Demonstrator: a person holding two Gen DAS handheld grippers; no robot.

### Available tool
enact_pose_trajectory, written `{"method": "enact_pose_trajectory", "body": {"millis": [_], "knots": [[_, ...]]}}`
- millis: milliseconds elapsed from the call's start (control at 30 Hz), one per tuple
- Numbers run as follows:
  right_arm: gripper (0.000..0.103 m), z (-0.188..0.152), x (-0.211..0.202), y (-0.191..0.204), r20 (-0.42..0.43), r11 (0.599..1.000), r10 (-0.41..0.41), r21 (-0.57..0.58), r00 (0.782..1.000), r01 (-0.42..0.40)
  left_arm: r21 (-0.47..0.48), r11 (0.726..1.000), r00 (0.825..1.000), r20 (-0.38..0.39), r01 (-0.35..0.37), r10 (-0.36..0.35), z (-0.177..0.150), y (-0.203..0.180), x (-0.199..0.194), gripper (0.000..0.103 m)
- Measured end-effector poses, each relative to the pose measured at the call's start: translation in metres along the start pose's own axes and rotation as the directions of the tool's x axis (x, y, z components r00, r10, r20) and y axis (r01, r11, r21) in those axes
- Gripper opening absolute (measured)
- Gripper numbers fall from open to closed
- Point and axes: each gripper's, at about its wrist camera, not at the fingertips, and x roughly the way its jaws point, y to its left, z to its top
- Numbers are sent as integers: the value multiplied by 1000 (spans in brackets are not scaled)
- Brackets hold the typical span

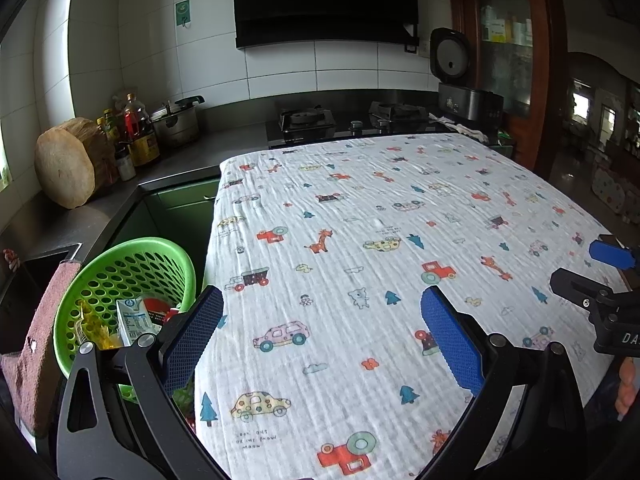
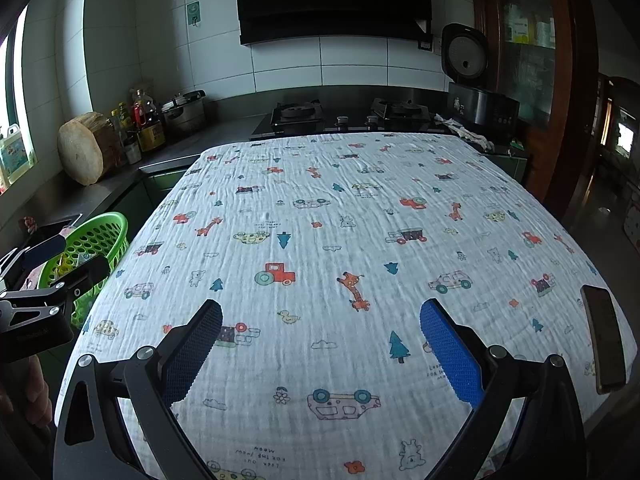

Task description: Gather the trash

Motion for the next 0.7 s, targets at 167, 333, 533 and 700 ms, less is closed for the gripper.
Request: {"method": "enact_pose_trajectory", "body": {"millis": [167,333,533,700], "knots": [[96,0,0,0,0,1000,-1,1,1000,1,-1,1000,1000,0,4,-4,-1,-1,0,98],[96,0,0,0,-2,1000,0,0,1000,0,-4,1000,1000,1,4,-4,0,-1,0,98],[96,0,0,-1,-2,1000,0,1,1000,0,-6,1000,1000,0,9,-9,0,-2,0,98],[96,0,0,-1,-3,1000,0,2,1000,0,-6,1000,1000,3,12,-12,-1,-3,0,98]]}}
